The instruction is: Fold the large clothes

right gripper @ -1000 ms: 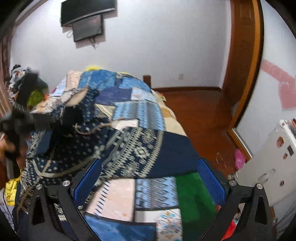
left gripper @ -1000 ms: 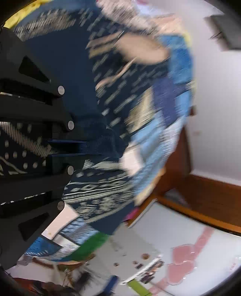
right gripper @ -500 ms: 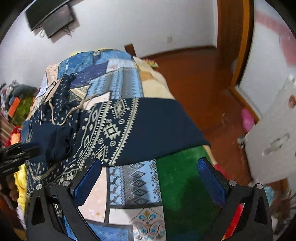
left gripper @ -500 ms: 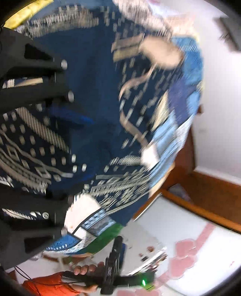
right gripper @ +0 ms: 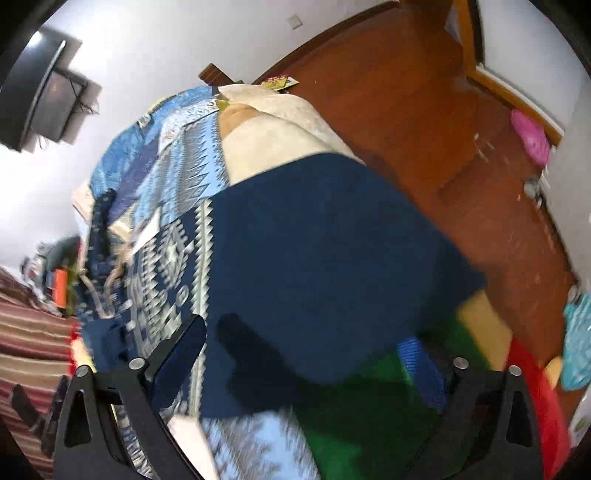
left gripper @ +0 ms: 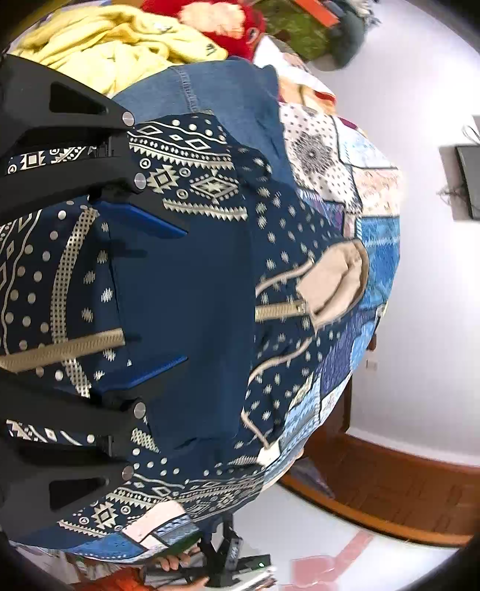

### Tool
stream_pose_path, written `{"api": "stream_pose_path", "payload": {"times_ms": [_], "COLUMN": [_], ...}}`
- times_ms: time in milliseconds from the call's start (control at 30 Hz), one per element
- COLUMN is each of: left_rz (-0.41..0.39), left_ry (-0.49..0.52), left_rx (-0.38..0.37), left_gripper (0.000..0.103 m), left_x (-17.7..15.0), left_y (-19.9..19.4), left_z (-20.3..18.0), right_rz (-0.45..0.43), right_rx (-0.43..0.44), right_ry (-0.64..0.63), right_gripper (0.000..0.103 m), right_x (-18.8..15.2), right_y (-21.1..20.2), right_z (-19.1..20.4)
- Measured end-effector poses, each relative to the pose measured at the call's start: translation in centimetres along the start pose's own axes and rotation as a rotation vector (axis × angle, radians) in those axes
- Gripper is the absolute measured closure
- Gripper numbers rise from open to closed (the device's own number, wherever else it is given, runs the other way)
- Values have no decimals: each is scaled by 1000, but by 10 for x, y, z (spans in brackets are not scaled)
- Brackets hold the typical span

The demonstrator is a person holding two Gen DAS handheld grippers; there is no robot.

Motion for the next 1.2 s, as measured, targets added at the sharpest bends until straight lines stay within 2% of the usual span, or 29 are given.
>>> {"api": "stream_pose_path", "payload": {"times_ms": [33,100,167,200,233,300,433,567,700,800,933,1067,1200], "left_rz": [-2,-7,-13,-16,-27,-56,-101,-137,-156,-159,-149,-110,-86], "left_ry": [-12,-45,-66,-72,-70,-57,-31,-29,-50,-59,-88,-131,-154], "left_rx": [4,5,-3,-4,-7,-4,9,-12,-22,2,39,51,77], "left_gripper": [40,40,40,40,40,40,40,40,40,40,40,40,40], "left_x": [0,1,1,1,0,-3,-10,-20,-35,-47,-66,-83,-99], "left_y": [2,4,4,3,0,-9,-28,-47,-64,-72,-77,-74,-74], "left_z": [3,8,12,14,14,15,19,28,45,62,89,113,131], "right_rz": [-8,-40,-67,-78,-100,-149,-236,-261,-262,-204,-89,78,213], "right_rx": [-20,-55,-85,-73,-20,30,25,106,102,133,132,74,-42], "right_ry": [6,34,47,52,57,32,-133,-284,-448,-542,-655,-686,-650], "right_gripper": [13,33,78,86,91,93,94,94,94,94,94,94,93], "right_x": [5,14,22,24,25,25,19,3,-22,-52,-102,-155,-183], "right_y": [4,2,-5,-9,-17,-36,-76,-100,-95,-70,-5,72,126], "right_z": [1,3,7,10,17,35,106,192,275,329,384,392,362]}}
Point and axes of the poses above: each gripper's, at about its wrist camera, not at the fingertips, and y roughly the way its jaws point, z to its left, x to its top, the point moved 3 cm from there along y, roughly the way its jaws point, and after that the axes turned 8 degrees about x, right-handed, at the moved point
